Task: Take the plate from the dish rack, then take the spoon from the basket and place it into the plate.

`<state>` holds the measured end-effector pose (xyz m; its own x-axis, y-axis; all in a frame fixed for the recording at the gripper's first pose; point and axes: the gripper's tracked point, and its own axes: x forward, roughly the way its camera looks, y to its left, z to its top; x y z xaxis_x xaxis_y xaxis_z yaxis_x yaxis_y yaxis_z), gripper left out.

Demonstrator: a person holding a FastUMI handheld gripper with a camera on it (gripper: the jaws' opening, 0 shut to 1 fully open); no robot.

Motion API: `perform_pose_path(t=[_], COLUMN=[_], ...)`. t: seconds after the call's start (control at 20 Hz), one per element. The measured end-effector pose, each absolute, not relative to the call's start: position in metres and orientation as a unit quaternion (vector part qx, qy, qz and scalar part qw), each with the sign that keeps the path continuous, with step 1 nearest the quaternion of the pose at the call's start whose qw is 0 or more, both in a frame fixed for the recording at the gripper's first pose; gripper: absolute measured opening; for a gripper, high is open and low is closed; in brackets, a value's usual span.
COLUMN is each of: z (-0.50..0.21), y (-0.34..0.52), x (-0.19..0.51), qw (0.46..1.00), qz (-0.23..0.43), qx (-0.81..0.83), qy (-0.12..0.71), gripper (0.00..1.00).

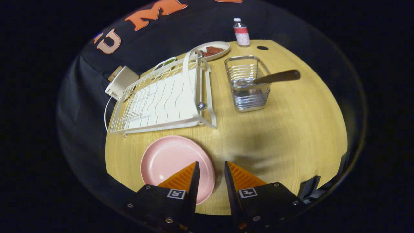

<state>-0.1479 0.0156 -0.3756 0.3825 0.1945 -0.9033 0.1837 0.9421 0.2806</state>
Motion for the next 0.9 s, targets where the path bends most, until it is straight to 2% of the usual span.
perform_pose_path(t=[0.1,0.35,0.6,0.9], z=[-0.36,-0.344,-0.354,-0.338], y=[-0.014,-0.061,-0.089,-0.091], x=[-0.132,-0.106,-0.087,-0.037], qw=[0.839,0.872,0.891,0.95], qz=[-0.025,-0.079,-0.105,-0.071], qx=[0.156,0.162,0.175,0.176], qy=[0.521,0.456,0.405,0.247], gripper=[0.57,0.72,0.75,0.76])
